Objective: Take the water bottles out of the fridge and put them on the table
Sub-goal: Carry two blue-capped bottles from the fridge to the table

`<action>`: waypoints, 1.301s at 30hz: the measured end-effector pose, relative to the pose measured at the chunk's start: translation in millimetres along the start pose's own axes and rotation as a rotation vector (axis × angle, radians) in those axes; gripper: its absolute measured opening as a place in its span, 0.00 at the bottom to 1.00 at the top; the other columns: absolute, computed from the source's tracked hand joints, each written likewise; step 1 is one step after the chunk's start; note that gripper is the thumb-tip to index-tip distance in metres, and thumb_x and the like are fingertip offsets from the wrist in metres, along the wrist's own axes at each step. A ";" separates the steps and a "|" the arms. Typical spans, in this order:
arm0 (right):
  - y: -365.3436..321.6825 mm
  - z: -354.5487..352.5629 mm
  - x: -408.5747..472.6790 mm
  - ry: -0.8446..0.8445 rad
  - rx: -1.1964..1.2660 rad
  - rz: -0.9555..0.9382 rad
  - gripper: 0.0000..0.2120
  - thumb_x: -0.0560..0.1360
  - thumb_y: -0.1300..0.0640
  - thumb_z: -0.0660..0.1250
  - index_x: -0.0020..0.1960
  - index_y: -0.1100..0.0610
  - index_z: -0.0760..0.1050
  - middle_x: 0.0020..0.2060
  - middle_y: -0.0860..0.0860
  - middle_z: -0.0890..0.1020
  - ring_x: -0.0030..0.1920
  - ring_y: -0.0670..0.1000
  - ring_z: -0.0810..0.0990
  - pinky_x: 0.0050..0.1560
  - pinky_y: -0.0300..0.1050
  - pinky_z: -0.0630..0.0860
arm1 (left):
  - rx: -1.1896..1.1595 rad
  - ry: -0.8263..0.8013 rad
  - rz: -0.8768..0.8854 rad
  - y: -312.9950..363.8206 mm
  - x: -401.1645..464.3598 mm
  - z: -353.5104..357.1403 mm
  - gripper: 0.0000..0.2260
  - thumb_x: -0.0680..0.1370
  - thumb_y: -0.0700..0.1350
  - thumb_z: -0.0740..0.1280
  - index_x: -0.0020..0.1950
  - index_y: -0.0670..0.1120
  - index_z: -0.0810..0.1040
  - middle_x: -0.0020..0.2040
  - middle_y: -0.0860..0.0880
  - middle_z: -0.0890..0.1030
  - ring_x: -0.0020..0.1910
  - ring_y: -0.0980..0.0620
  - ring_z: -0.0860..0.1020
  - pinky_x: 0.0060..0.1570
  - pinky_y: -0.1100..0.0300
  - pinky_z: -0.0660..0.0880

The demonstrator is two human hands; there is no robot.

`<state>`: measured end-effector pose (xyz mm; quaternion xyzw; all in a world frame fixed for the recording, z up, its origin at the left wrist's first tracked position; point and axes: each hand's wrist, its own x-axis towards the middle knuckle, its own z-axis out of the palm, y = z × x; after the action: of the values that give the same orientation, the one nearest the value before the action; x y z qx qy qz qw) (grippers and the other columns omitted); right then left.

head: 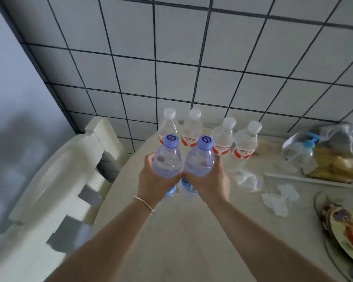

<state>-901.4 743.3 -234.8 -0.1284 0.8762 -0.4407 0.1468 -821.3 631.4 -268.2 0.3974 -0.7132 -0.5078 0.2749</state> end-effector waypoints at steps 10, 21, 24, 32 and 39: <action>17.1 37.8 44.0 -0.010 0.076 0.020 0.33 0.57 0.48 0.78 0.57 0.46 0.67 0.43 0.42 0.78 0.47 0.52 0.80 0.48 0.51 0.79 | -0.037 -0.073 0.108 -37.8 53.6 20.6 0.14 0.62 0.47 0.77 0.40 0.42 0.77 0.35 0.43 0.81 0.37 0.42 0.80 0.39 0.46 0.79; 28.1 50.0 47.2 0.005 0.062 0.025 0.35 0.56 0.46 0.78 0.58 0.45 0.67 0.47 0.46 0.81 0.49 0.53 0.81 0.49 0.53 0.79 | -0.060 -0.038 0.034 -64.4 57.8 29.1 0.28 0.57 0.54 0.79 0.49 0.42 0.75 0.41 0.50 0.82 0.40 0.54 0.81 0.42 0.59 0.78; 31.1 49.8 46.7 -0.003 0.052 0.026 0.35 0.57 0.47 0.78 0.59 0.46 0.67 0.45 0.44 0.79 0.49 0.53 0.80 0.50 0.53 0.78 | -0.008 -0.067 0.071 -68.4 61.9 30.4 0.24 0.58 0.56 0.76 0.44 0.41 0.74 0.35 0.52 0.78 0.33 0.56 0.75 0.37 0.61 0.73; 35.8 48.8 43.9 -0.098 0.063 0.019 0.32 0.57 0.45 0.76 0.57 0.49 0.68 0.47 0.43 0.79 0.43 0.46 0.78 0.43 0.46 0.77 | -0.049 -0.113 0.109 -62.9 58.6 23.4 0.14 0.62 0.47 0.76 0.37 0.45 0.72 0.30 0.54 0.74 0.30 0.56 0.73 0.33 0.58 0.73; 36.3 8.6 -0.9 -0.133 -0.047 -0.011 0.41 0.68 0.48 0.73 0.74 0.54 0.55 0.70 0.50 0.66 0.68 0.52 0.69 0.60 0.43 0.67 | -0.084 -0.072 0.031 -45.3 13.0 5.6 0.31 0.62 0.44 0.78 0.62 0.42 0.72 0.51 0.45 0.81 0.45 0.58 0.80 0.42 0.70 0.74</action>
<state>-900.8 758.3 -268.9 -0.1657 0.8738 -0.4115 0.1992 -819.6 615.7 -313.0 0.3557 -0.7069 -0.5469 0.2732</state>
